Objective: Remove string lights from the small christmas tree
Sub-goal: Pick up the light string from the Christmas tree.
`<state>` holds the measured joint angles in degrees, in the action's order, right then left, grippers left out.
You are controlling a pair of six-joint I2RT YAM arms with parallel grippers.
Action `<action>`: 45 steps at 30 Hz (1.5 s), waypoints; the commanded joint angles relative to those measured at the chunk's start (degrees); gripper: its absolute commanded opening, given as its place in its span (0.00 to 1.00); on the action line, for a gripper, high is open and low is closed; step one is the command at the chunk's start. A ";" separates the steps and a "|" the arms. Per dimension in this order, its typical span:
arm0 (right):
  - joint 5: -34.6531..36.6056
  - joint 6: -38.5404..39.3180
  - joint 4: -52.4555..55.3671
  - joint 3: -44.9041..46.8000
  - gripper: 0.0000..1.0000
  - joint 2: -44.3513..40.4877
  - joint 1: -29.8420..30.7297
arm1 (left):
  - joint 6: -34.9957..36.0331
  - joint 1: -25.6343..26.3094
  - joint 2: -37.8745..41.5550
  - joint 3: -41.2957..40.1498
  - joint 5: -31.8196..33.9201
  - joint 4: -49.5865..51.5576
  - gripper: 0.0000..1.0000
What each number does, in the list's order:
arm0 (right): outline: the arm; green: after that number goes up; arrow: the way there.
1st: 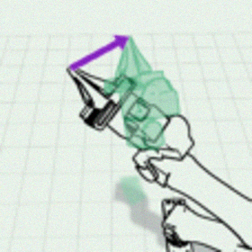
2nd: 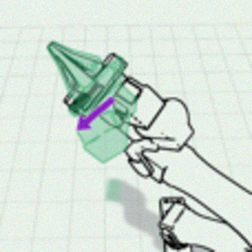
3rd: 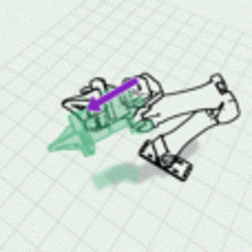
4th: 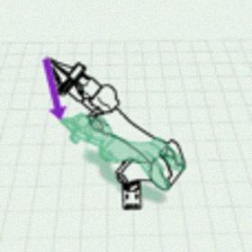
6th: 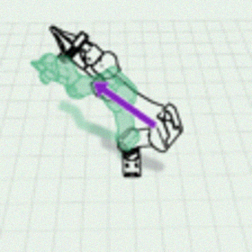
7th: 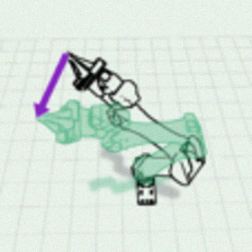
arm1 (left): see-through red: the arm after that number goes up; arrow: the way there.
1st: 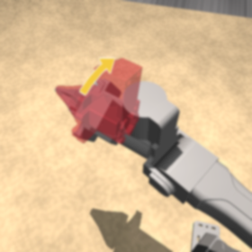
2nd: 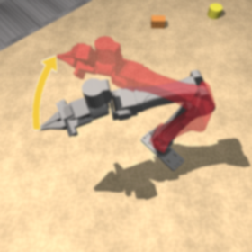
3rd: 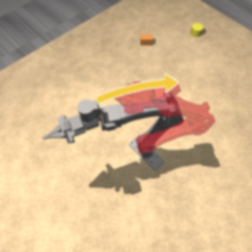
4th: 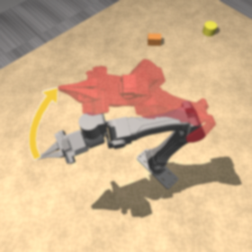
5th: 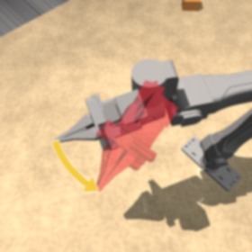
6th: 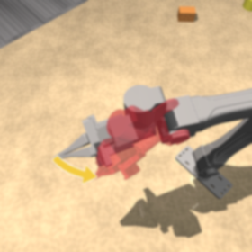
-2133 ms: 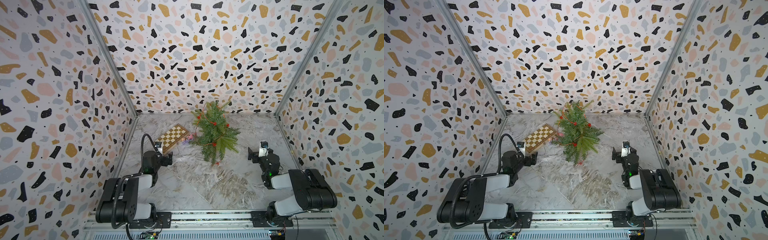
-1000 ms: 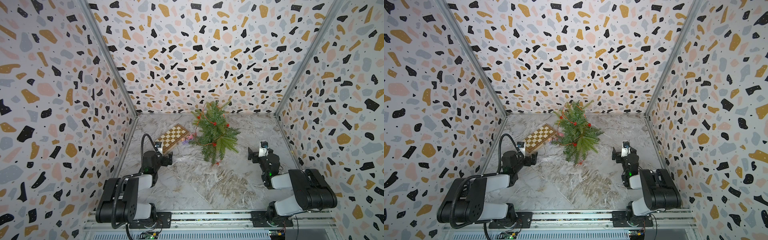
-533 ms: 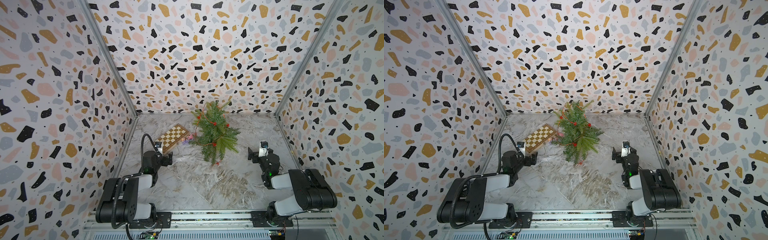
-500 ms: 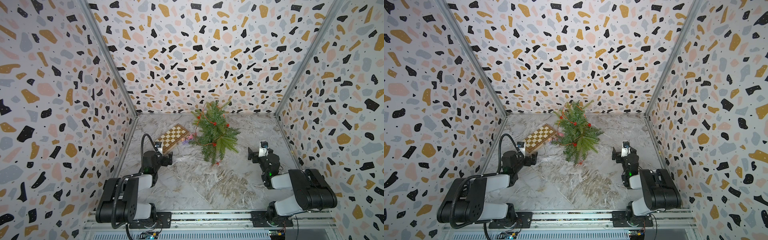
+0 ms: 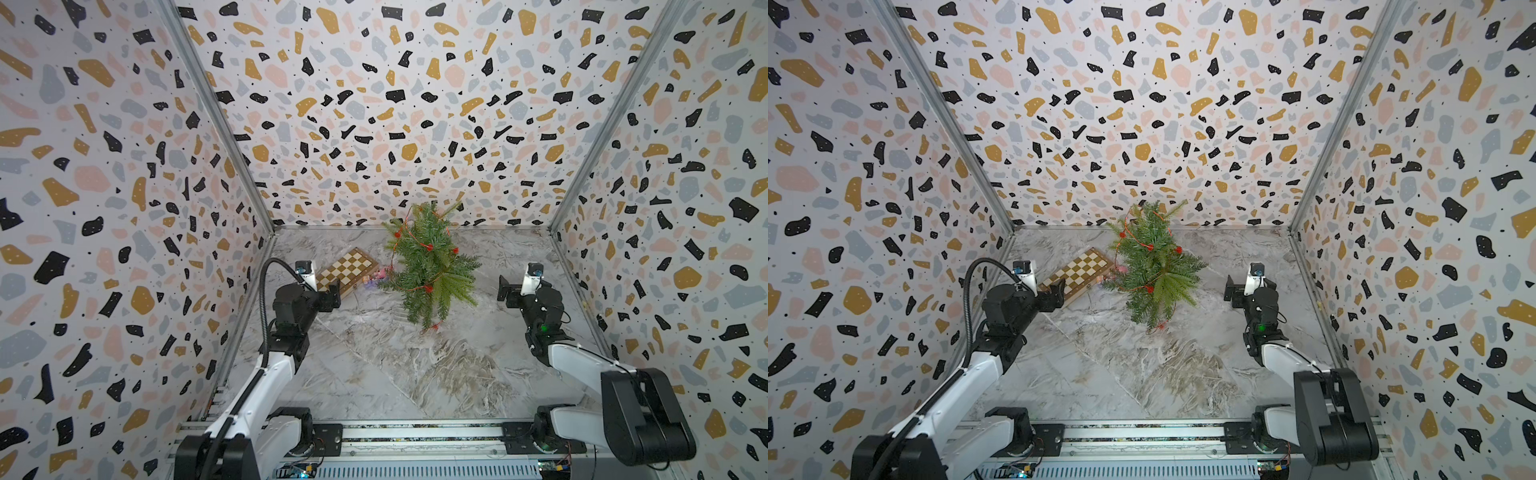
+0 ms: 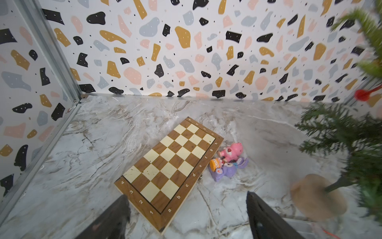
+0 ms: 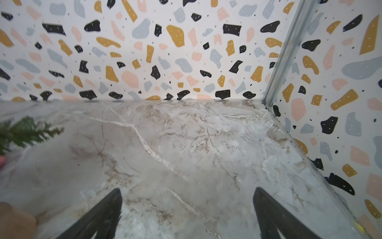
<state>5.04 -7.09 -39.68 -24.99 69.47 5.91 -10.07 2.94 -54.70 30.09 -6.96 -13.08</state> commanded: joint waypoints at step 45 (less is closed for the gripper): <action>-37.43 -1.97 47.59 -24.65 0.97 -22.56 15.97 | -23.52 29.93 -19.76 46.37 -4.50 24.23 0.53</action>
<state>-31.20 -9.56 7.29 -47.83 47.05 21.45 -31.48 32.14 -73.38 73.63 -14.74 16.34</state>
